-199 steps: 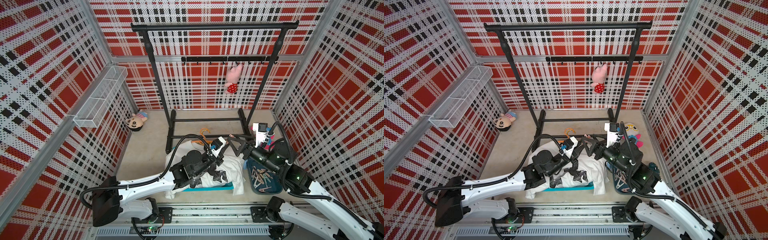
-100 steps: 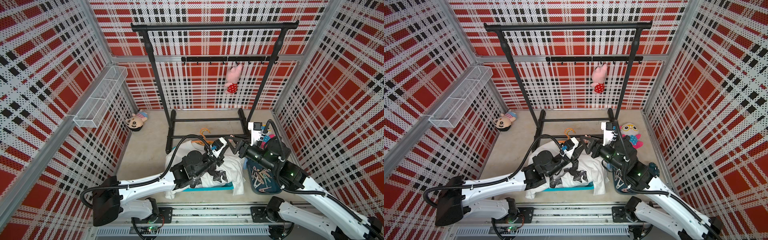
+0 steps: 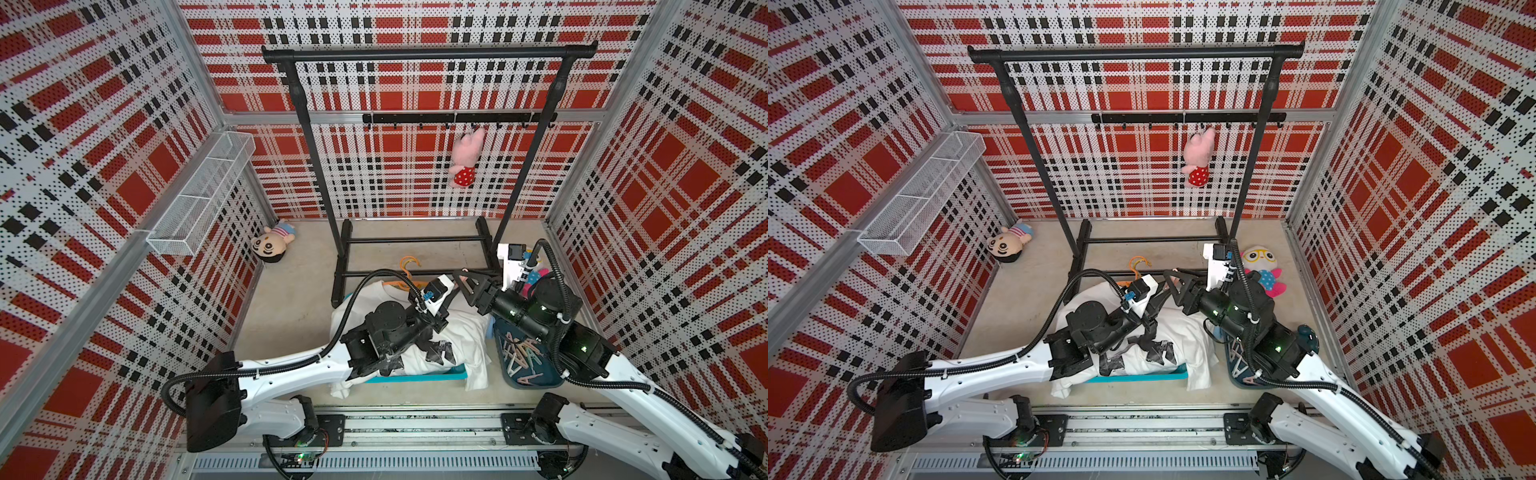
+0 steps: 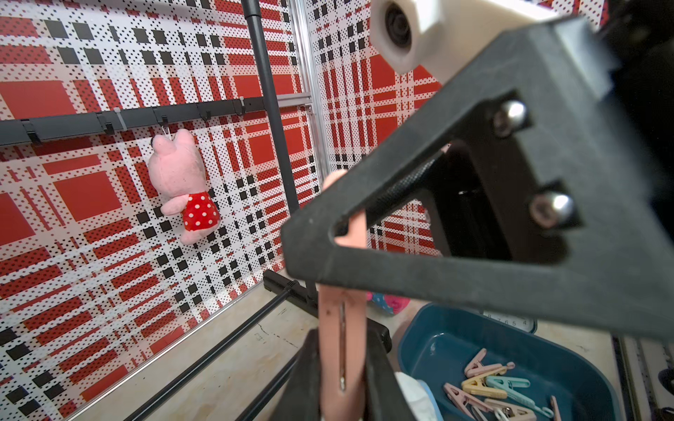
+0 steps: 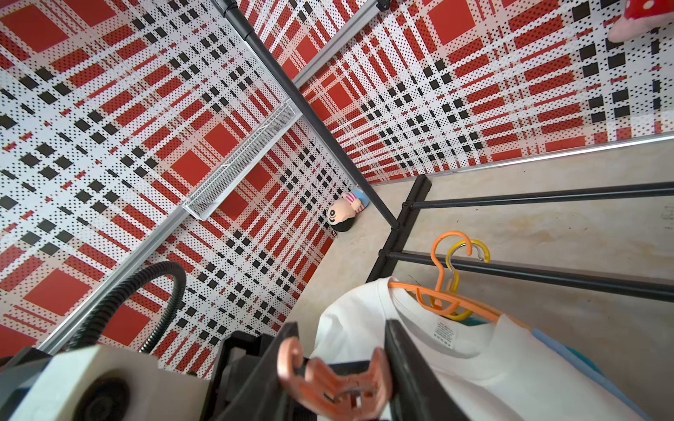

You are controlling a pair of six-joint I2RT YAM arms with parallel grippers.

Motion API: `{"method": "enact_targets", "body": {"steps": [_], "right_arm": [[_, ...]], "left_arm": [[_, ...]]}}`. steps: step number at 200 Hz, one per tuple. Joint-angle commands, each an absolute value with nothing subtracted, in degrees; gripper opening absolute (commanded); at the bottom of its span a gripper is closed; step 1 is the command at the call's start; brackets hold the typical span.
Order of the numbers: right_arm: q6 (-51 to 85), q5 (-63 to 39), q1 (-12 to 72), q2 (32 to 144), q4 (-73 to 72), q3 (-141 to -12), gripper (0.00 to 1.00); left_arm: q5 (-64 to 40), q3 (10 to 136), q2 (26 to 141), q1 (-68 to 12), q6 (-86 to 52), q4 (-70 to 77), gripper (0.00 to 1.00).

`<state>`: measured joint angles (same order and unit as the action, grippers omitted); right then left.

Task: Use clothespins to secure the t-shirt on both sides of the hanger
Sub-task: Open the clothespin.

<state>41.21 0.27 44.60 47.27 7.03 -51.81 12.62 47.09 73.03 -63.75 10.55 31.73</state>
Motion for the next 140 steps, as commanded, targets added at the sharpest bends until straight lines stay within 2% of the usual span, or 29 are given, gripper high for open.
{"method": "enact_targets", "body": {"steps": [1, 16, 51, 65, 105, 130, 140], "right_arm": [[40.9, 1.0, 44.5, 47.2, 6.2, -52.5, 0.35], [40.9, 1.4, 44.5, 47.2, 6.2, -52.5, 0.31], [42.0, 7.3, 44.5, 48.1, 9.1, -52.9, 0.22], [42.2, 9.2, 44.5, 48.9, 10.7, -53.2, 0.2], [41.0, 15.9, 44.5, 51.0, 12.5, -52.8, 0.1], [39.7, 21.0, 43.9, 51.6, 13.5, -52.3, 0.0], [39.5, 21.5, 43.0, 51.8, 14.0, -51.9, 0.0]], "left_arm": [[12.5, 48.0, 73.0, -64.0, 10.3, 31.6, 0.06], [12.5, 48.1, 73.0, -64.1, 10.1, 31.0, 0.14], [11.7, 49.6, 72.6, -64.0, 10.3, 26.5, 0.49], [11.3, 49.5, 71.9, -64.1, 10.2, 25.2, 0.58], [12.1, 48.2, 68.1, -63.8, 9.2, 20.7, 0.73], [10.6, 49.0, 65.7, -60.4, 5.6, 15.2, 0.75], [8.7, 50.1, 65.3, -57.1, 2.5, 12.0, 0.75]]}}
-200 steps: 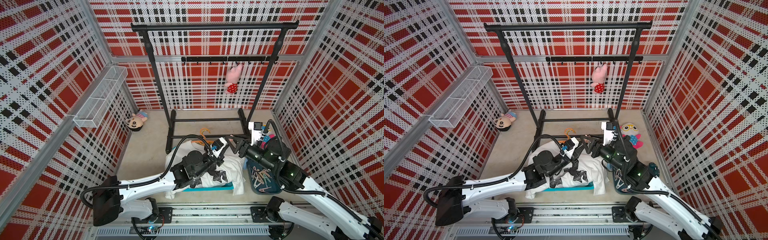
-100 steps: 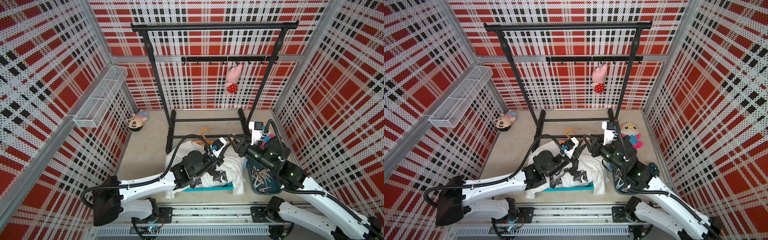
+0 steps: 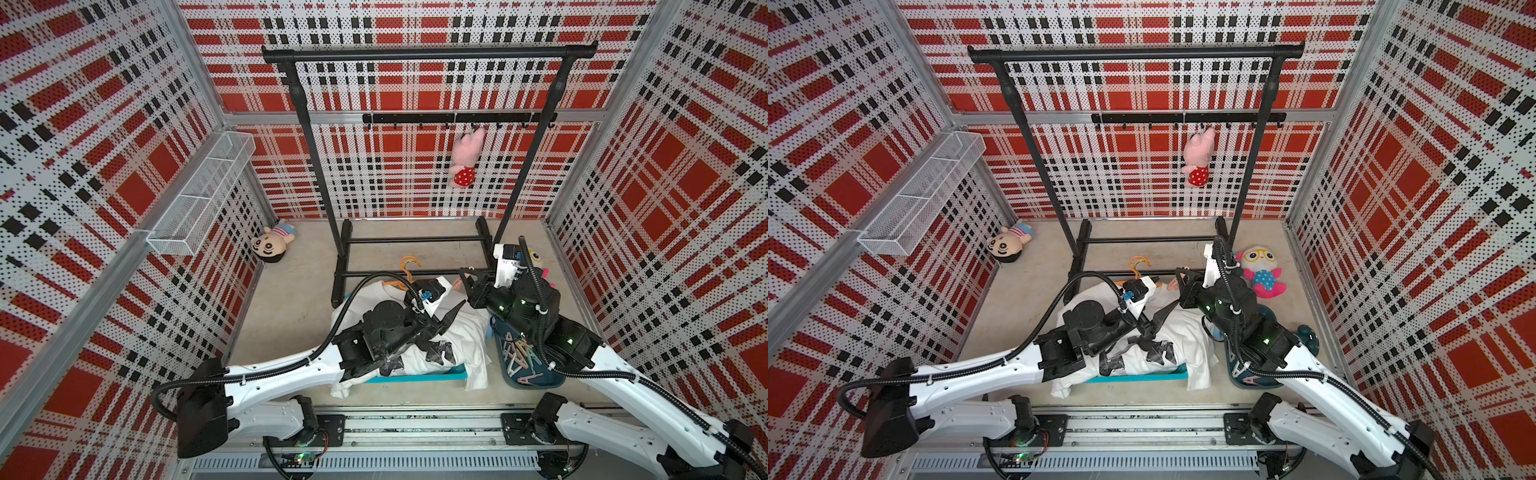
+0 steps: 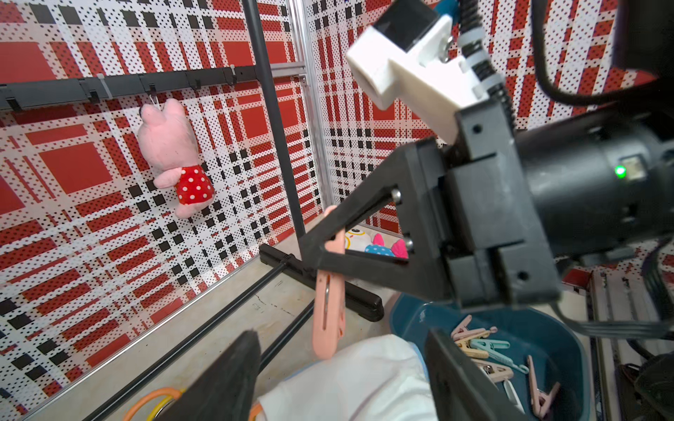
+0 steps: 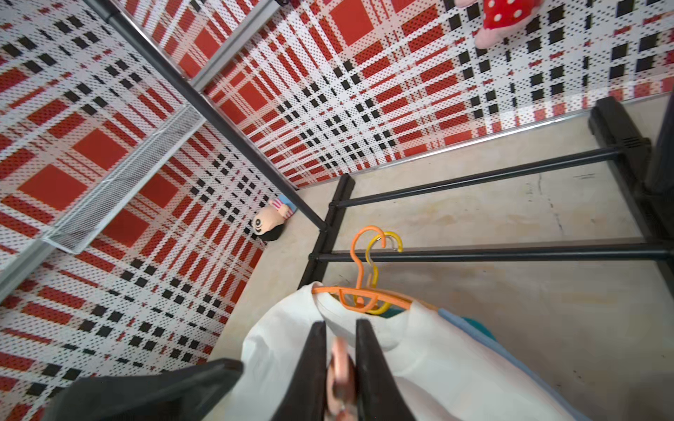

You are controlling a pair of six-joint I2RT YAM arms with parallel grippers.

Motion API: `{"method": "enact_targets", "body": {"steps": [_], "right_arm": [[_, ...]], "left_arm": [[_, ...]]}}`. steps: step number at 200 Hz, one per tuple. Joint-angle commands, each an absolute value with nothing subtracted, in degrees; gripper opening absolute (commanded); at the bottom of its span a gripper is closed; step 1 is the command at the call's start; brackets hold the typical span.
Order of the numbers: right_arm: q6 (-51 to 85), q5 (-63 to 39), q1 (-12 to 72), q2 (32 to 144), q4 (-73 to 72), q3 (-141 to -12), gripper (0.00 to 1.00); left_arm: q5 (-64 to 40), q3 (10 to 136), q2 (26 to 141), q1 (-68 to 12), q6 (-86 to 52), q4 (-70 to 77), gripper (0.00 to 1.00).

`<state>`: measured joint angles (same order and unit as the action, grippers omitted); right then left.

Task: Use clothespins to secure the t-shirt on both sides of the hanger
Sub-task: Open the clothespin, then pick up the hanger from the basket.

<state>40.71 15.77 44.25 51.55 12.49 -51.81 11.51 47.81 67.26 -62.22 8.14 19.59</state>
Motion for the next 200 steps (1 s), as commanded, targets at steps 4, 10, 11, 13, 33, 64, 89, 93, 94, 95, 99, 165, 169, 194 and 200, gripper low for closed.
{"method": "enact_targets", "body": {"steps": [4, 10, 11, 13, 33, 64, 89, 93, 94, 95, 99, 165, 169, 194, 200], "right_arm": [[39.5, 21.4, 42.4, 51.8, 14.1, -51.8, 0.0], [39.5, 21.2, 41.5, 51.7, 14.2, -51.3, 0.0], [39.5, 21.2, 41.3, 51.7, 14.2, -51.2, 0.0], [39.5, 21.0, 40.9, 51.6, 14.2, -51.1, 0.0], [40.2, 18.1, 37.1, 50.5, 13.0, -48.6, 0.0], [40.1, 15.6, 33.2, 49.4, 12.0, -45.9, 0.0], [40.4, 13.6, 31.5, 49.3, 12.2, -44.9, 0.0], [40.4, 13.5, 31.4, 49.2, 12.2, -44.7, 0.0], [40.4, 13.5, 31.4, 49.2, 12.2, -44.6, 0.0], [40.4, 13.5, 31.4, 49.2, 12.2, -44.5, 0.0], [40.4, 13.4, 31.3, 49.2, 12.1, -44.4, 0.0], [40.4, 13.2, 30.8, 47.6, 13.5, -43.3, 0.0], [40.4, 13.3, 30.8, 47.6, 13.8, -43.4, 0.0], [40.9, 12.9, 30.8, 48.0, 14.7, -43.7, 0.0], [41.0, 12.7, 30.7, 48.0, 14.5, -43.7, 0.0]], "left_arm": [[8.2, 50.4, 65.2, -55.8, 1.1, 11.1, 0.75], [7.4, 51.1, 65.1, -53.6, -0.6, 9.6, 0.74], [7.2, 51.3, 65.1, -53.3, -0.9, 9.3, 0.74], [6.8, 51.5, 65.0, -52.7, -1.3, 8.9, 0.73], [6.9, 54.1, 66.0, -48.0, -6.0, 4.9, 0.72], [9.9, 60.6, 71.8, -42.9, -11.1, -5.0, 0.68], [8.4, 66.9, 79.5, -37.7, -15.4, -13.9, 0.58], [8.9, 67.9, 80.8, -37.4, -15.7, -15.3, 0.58], [9.1, 68.2, 81.1, -37.3, -15.8, -15.6, 0.58], [9.3, 68.5, 81.4, -37.3, -15.8, -15.9, 0.58], [10.2, 69.5, 82.7, -37.2, -16.0, -17.1, 0.58], [17.7, 74.6, 93.1, -38.8, -18.8, -20.6, 0.56], [18.3, 74.8, 93.5, -38.7, -19.0, -20.7, 0.56], [20.3, 76.8, 96.1, -38.1, -20.7, -21.4, 0.52], [20.2, 77.3, 96.7, -38.1, -20.8, -21.4, 0.51]]}}
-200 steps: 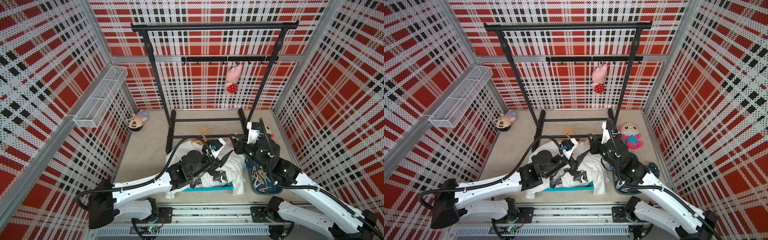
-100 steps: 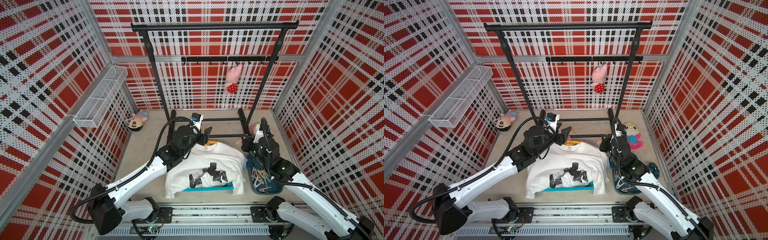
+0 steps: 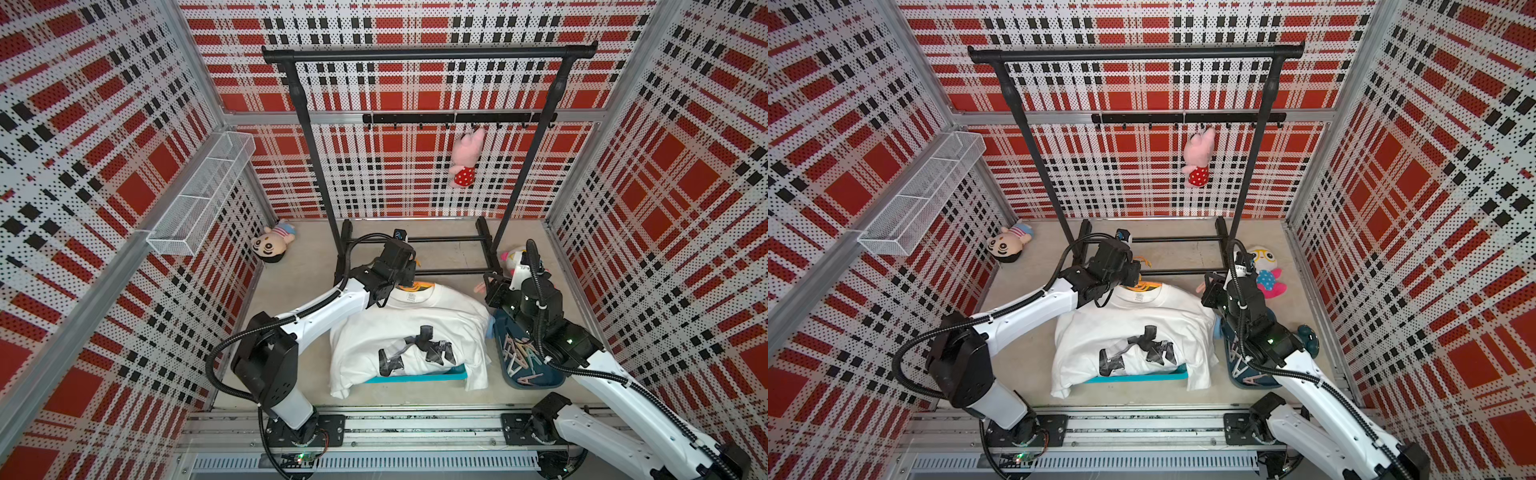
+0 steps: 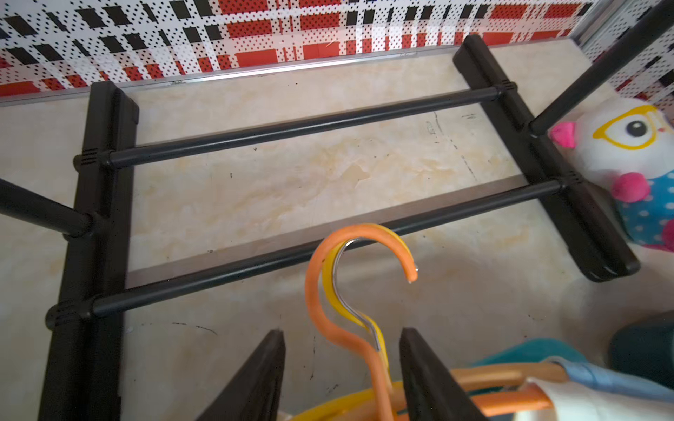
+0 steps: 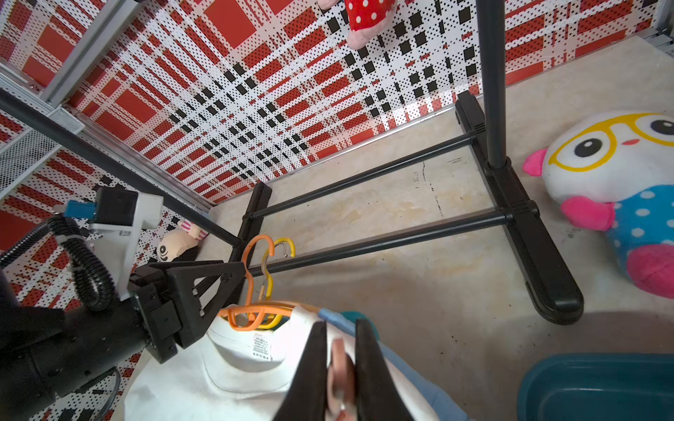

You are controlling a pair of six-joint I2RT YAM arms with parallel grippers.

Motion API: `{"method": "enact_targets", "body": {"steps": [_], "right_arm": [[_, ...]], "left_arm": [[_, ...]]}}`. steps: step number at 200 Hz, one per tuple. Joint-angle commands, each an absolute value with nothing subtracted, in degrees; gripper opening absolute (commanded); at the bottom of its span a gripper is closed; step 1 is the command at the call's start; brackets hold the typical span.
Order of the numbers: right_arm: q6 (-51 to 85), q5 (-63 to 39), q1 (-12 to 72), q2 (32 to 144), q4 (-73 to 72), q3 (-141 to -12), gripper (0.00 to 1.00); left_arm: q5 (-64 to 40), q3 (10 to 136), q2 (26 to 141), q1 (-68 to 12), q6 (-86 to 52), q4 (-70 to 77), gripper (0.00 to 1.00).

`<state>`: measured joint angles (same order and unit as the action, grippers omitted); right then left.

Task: Use clothespins to secure the t-shirt on both sides of the hanger
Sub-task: Pick up the hanger from the basket.

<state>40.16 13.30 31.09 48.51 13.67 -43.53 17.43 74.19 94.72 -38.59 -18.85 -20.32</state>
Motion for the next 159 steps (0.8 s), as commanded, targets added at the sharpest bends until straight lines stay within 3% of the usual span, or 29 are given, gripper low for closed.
{"method": "enact_targets", "body": {"steps": [1, 69, 136, 159], "right_arm": [[41.0, 12.6, 30.7, 48.0, 14.5, -43.7, 0.0], [42.0, 12.1, 30.8, 47.8, 15.0, -43.6, 0.0], [42.0, 12.1, 30.7, 47.1, 15.5, -44.3, 0.0], [41.9, 10.5, 30.8, 47.4, 15.5, -44.5, 0.0]], "left_arm": [[20.1, 77.4, 96.9, -38.1, -20.8, -21.4, 0.51], [25.9, 82.0, 102.2, -38.9, -20.8, -23.3, 0.44], [24.2, 83.6, 105.1, -38.2, -20.1, -25.2, 0.43], [23.4, 84.9, 106.1, -38.1, -19.9, -25.3, 0.37]]}}
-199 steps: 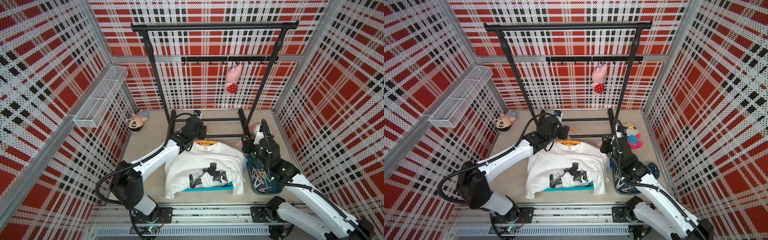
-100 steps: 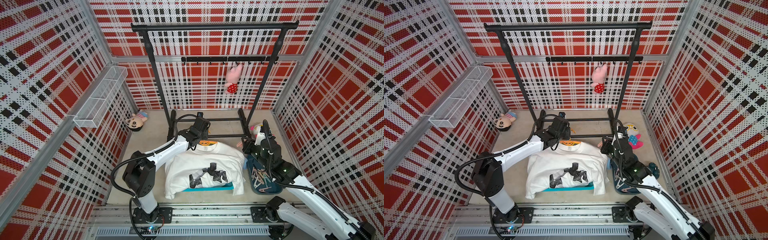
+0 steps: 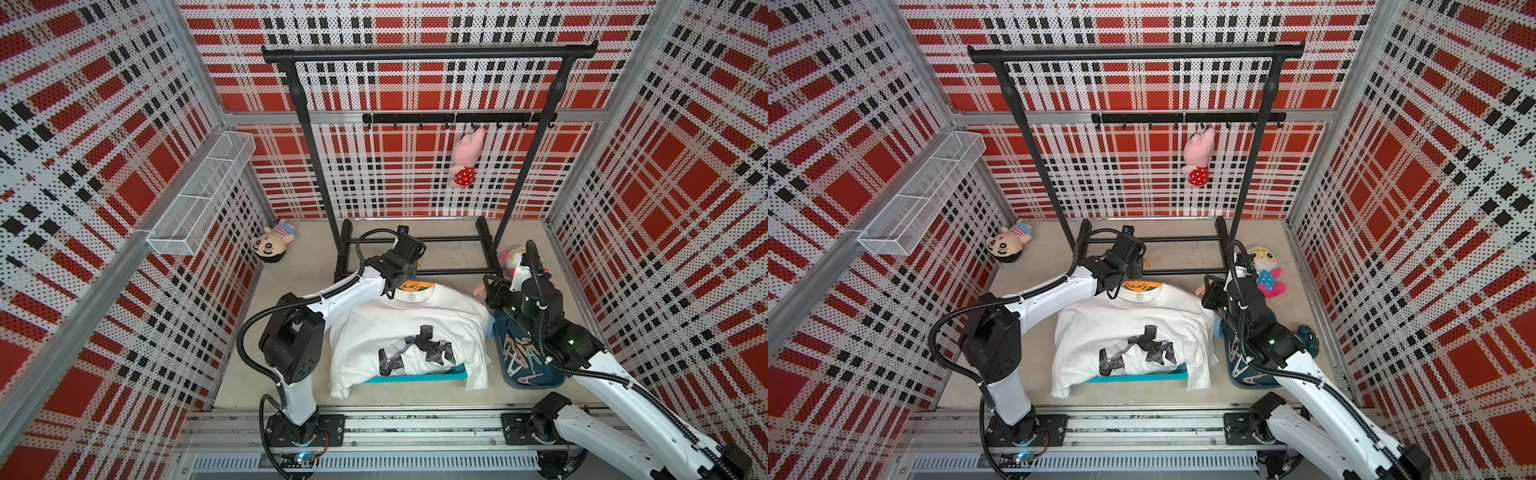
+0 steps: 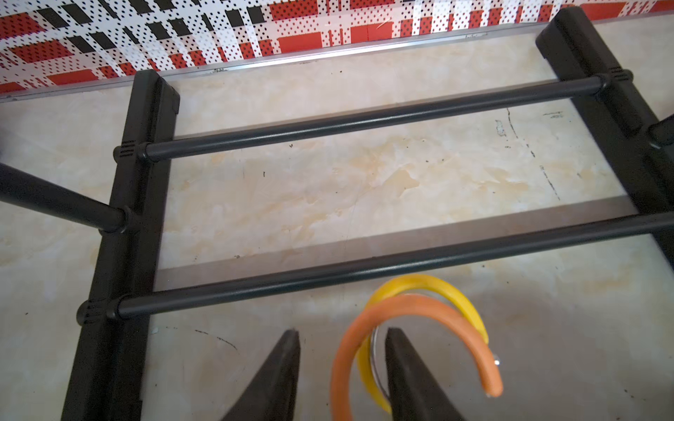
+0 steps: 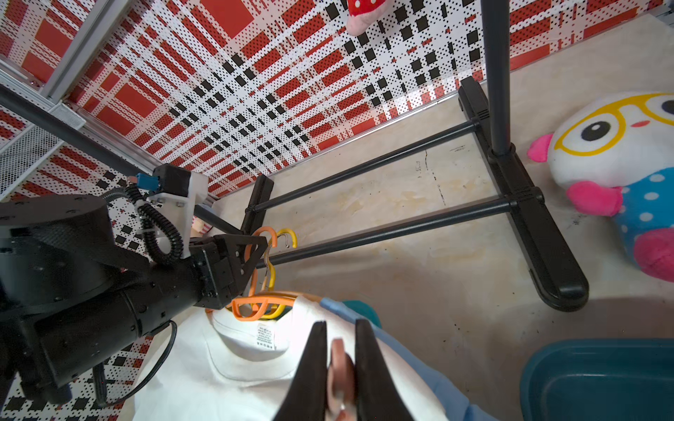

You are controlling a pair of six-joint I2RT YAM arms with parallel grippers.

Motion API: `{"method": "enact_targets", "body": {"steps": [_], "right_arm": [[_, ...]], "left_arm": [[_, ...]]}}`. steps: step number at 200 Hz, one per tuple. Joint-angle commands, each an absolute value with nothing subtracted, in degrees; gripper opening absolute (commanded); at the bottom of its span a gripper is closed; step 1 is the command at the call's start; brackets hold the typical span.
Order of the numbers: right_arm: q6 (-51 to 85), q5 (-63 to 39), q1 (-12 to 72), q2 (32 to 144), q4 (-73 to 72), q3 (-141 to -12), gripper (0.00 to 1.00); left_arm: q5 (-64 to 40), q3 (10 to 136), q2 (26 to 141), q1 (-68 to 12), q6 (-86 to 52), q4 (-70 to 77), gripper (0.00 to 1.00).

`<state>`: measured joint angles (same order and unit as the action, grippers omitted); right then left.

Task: Use clothespins to secure the t-shirt on both sides of the hanger
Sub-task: Pick up the hanger from the basket.

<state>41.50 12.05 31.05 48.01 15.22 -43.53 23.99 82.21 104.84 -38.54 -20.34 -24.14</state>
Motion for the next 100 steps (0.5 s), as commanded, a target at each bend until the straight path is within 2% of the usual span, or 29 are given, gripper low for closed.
{"method": "enact_targets", "body": {"steps": [1, 26, 100], "right_arm": [[41.8, 10.5, 30.8, 47.4, 15.5, -44.5, 0.0], [41.5, 11.0, 30.8, 47.4, 15.5, -44.6, 0.0], [37.4, 10.4, 30.8, 45.6, 13.1, -43.3, 0.0]], "left_arm": [[23.4, 84.9, 106.1, -38.1, -19.9, -25.2, 0.37], [22.3, 86.4, 107.1, -38.1, -19.7, -25.7, 0.34], [23.9, 88.5, 105.1, -40.2, -15.6, -27.1, 0.14]]}}
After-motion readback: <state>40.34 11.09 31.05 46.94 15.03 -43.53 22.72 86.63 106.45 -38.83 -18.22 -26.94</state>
